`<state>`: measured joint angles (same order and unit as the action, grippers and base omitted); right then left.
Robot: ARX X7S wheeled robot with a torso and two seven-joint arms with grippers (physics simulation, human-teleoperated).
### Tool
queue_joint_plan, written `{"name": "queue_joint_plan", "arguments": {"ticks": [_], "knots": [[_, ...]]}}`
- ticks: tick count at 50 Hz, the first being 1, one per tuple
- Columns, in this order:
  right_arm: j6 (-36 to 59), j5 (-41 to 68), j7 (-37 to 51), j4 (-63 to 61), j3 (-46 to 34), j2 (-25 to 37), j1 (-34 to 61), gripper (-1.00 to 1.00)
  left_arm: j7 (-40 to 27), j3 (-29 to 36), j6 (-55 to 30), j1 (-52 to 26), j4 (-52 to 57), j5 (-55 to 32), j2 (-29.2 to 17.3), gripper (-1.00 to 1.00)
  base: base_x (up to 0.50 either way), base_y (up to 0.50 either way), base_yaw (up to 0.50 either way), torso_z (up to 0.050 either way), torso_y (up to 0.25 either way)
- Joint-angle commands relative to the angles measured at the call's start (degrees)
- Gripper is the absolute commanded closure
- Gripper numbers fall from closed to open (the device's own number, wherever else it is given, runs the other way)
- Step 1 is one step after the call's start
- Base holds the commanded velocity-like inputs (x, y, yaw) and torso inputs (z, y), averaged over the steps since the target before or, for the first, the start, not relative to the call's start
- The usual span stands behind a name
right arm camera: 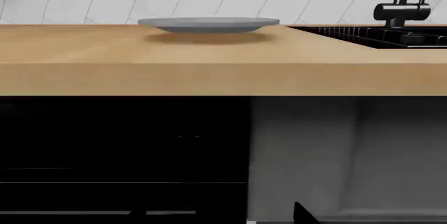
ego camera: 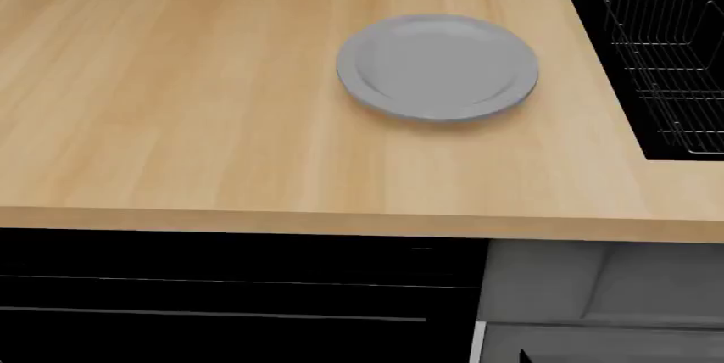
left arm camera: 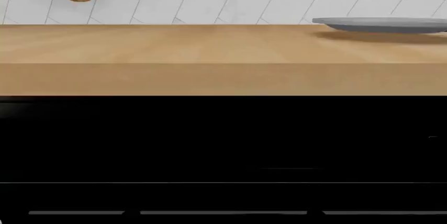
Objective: Place the pastries on the plates.
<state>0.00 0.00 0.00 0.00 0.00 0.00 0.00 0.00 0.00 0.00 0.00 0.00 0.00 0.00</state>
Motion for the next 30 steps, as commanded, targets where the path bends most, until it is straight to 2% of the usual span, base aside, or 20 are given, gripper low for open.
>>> {"name": "queue_joint_plan", "arguments": {"ticks": [1,20,21,24,28,30], "knots": [[0.0,0.5,0.0,0.0,-0.7,0.5,0.0,-1.00,-3.1,3.1,0.0,0.0,0.1,-2.7,-2.7,-1.00,0.00,0.00,0.00,0.000,0.000],[-1.9,3.6,3.7,-0.1,-3.7,3.4,-0.1,-1.00,-5.5,5.0,-0.4,-0.3,0.4,-4.2,-4.2,-1.00,0.00,0.00,0.00,0.000,0.000],[-1.9,3.6,3.9,-0.4,-3.8,3.5,-0.2,-1.00,-4.7,5.3,2.2,0.7,1.4,-4.6,-4.5,-1.00,0.00,0.00,0.00,0.027,0.000],[-2.5,4.7,3.9,-0.2,-3.7,3.7,-0.4,-1.00,-5.5,6.5,2.9,1.3,2.2,-2.7,-4.9,-1.00,0.00,0.00,0.00,0.050,0.000],[-2.8,4.1,4.6,-0.7,-4.3,4.1,-0.6,-1.00,-5.6,6.7,2.3,1.3,2.2,-3.3,-5.1,-1.00,0.00,0.00,0.00,0.050,0.000],[-2.8,4.3,4.7,-1.0,-4.5,4.3,-0.7,-1.00,-7.7,6.0,1.1,1.1,2.3,-2.3,-4.9,-1.00,0.00,0.00,0.00,0.050,0.000]]}}
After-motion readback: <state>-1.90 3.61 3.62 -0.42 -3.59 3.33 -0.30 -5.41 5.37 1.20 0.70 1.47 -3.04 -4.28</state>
